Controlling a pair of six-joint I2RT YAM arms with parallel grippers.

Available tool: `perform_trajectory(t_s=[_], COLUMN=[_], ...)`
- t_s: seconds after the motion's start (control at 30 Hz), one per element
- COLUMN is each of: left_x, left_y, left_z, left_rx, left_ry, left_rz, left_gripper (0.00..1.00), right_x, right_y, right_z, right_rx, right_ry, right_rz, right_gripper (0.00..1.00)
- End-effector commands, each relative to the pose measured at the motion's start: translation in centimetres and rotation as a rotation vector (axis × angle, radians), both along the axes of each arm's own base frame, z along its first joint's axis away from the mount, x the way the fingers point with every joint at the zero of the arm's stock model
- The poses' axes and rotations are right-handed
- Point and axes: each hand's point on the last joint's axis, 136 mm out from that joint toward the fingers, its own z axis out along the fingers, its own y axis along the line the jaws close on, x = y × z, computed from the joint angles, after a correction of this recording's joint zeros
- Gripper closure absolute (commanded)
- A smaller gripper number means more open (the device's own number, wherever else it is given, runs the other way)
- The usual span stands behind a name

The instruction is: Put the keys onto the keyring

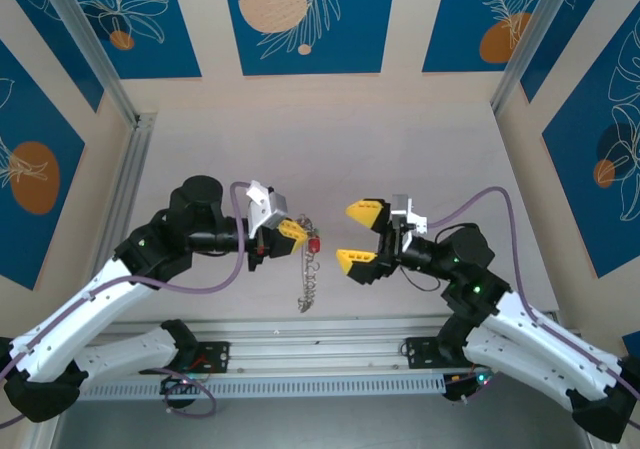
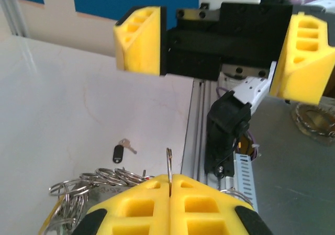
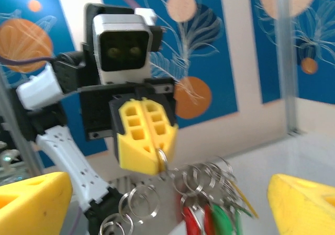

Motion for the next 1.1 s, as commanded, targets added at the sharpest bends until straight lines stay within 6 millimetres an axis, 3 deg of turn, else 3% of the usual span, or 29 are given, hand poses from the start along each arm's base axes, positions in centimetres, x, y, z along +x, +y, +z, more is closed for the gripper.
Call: perform_trajectory(t_s=[0.0, 0.27, 0.4, 0.67, 0.83, 1.07], left_x=[-0.1, 1.3, 2.2, 1.1, 0.5, -0.5], left_y=[0.8, 2.1, 2.5, 2.8, 2.1, 1.8], left_z=[0.3, -2.6, -4.0, -4.7, -5.1, -4.2], left_rx=[0.023, 0.128, 0.165, 0.07, 0.023, -0.039], left_ry=[-0.066, -0.103, -0.074, 0.021, 0.082, 0.086], left_rz=[0.022, 0.125, 0.186, 0.204, 0.166, 0.116], left_gripper=[1.0, 1.0, 1.0, 1.0, 1.0, 1.0], right_x=[2.7, 4.5, 4.9, 7.0, 8.3, 12.2], right_y=[-3.0, -10.3, -11.6, -14.1, -14.5, -14.8], right_z=[-5.8, -16.9, -20.1, -25.4, -26.7, -29.1], right_rx=[-0.227, -0.543, -0.582, -0.528, -0.542, -0.658], right_ry=[0.239, 0.792, 0.963, 1.272, 1.303, 1.271], right_rz=[-0.227, -0.616, -0.671, -0.705, -0.722, -0.754], right_gripper=[0.01, 0.01, 0.01, 0.1, 0.11, 0.14])
